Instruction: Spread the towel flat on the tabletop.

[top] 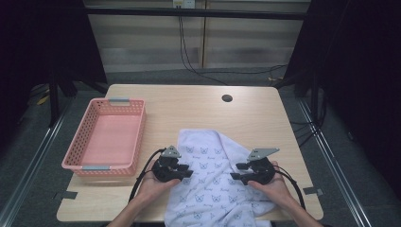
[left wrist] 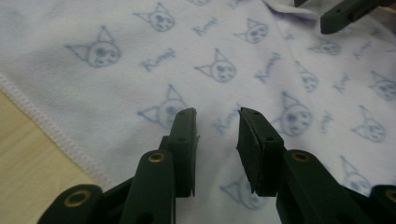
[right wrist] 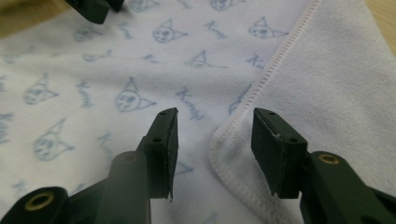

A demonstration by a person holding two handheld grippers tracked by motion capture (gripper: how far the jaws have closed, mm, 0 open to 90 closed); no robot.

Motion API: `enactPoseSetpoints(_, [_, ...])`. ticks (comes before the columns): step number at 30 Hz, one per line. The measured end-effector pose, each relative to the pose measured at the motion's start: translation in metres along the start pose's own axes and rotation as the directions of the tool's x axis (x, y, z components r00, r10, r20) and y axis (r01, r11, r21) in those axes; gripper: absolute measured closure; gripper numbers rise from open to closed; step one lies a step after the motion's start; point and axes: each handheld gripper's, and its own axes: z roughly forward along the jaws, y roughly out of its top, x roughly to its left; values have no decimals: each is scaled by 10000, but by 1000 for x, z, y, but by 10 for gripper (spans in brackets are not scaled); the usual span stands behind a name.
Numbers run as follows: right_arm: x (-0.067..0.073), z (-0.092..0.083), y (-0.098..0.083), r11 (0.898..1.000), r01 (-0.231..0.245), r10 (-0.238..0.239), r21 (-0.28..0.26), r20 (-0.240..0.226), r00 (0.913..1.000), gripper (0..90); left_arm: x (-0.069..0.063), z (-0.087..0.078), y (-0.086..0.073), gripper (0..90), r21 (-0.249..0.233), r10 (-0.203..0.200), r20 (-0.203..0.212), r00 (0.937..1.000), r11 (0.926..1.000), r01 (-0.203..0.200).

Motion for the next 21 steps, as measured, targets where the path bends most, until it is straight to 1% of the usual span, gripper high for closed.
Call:
enactPoseSetpoints(1, [1,3,-1,9999,78,-79,100,102,9999,538,0,0,-1,666,-18,64,29,10000,10000,-64])
enactPoseSetpoints(2, [2,-1,-1,9998,107,-113,195,329,9994,652,-1,-1,-2,665,27,71,27,10000,10000,-71])
enactPoseSetpoints(3, [2,-1,-1,9998,107,-113,195,329,9994,652,-2,-2,-3,665,17,114,56,9999,9999,-114])
enactPoseSetpoints(4, [2,-4,-3,9997,-76,70,214,290,9996,720,-4,-3,-5,664,-11,117,89,9999,9999,-117])
enactPoseSetpoints(5, [1,-7,-4,9996,-128,126,253,81,9999,806,-5,-4,-7,664,-24,181,87,9998,9998,-181])
enactPoseSetpoints(6, [0,-17,-7,9996,-273,273,78,-1,9996,880,-8,-5,-9,665,-74,212,109,9997,9997,-212])
enactPoseSetpoints(7, [0,-17,-7,9996,-273,273,78,-1,9996,880,-10,-6,-11,665,-92,330,71,9994,9994,-329])
enactPoseSetpoints(10, [-5,-36,-6,9972,-518,526,-542,138,9985,891,-17,-9,-16,668,-29,406,328,9986,9992,-405])
enactPoseSetpoints(11, [-9,-40,-5,9959,-548,562,-720,175,9983,891,-19,-10,-17,674,41,508,395,9979,9987,-510])
enactPoseSetpoints(12, [-16,-50,-3,9894,-831,855,-1191,148,9962,892,-21,-12,-19,678,114,508,396,9979,9986,-513])
enactPoseSetpoints(13, [-19,-55,-1,9874,-825,871,-1354,285,9958,892,-22,-13,-19,676,215,522,362,9980,9984,-530])
enactPoseSetpoints(14, [-19,-55,-1,9874,-825,871,-1354,285,9958,892,-23,-15,-20,676,263,525,472,9975,9982,-538])
enactPoseSetpoints(15, [-22,-60,0,9835,-887,955,-1575,356,9948,892,-22,-16,-18,666,392,563,388,9977,9976,-578])
enactPoseSetpoints(16, [-28,-65,3,9793,-960,1048,-1782,405,9937,892,-20,-17,-16,649,327,546,225,9983,9979,-553])
enactPoseSetpoints(17, [-36,-70,5,9729,-1062,1212,-2053,621,9907,892,-12,-18,-9,636,57,318,-70,9995,9995,-317])
enactPoseSetpoints(18, [-41,-72,6,9699,-1118,1280,-2164,621,9898,892,-12,-18,-9,625,57,318,-70,9995,9995,-317])
enactPoseSetpoints(19, [-41,-72,6,9699,-1118,1280,-2164,621,9898,892,-6,-18,-4,625,-265,121,-270,9996,9996,-128])
enactPoseSetpoints(20, [-46,-74,7,9674,-1144,1346,-2260,757,9880,892,0,-17,2,618,-594,-177,-428,9989,9981,151])
enactPoseSetpoints(21, [-50,-76,7,9640,-1208,1440,-2370,831,9861,892,6,-15,8,616,-689,-229,-539,9983,9974,191])
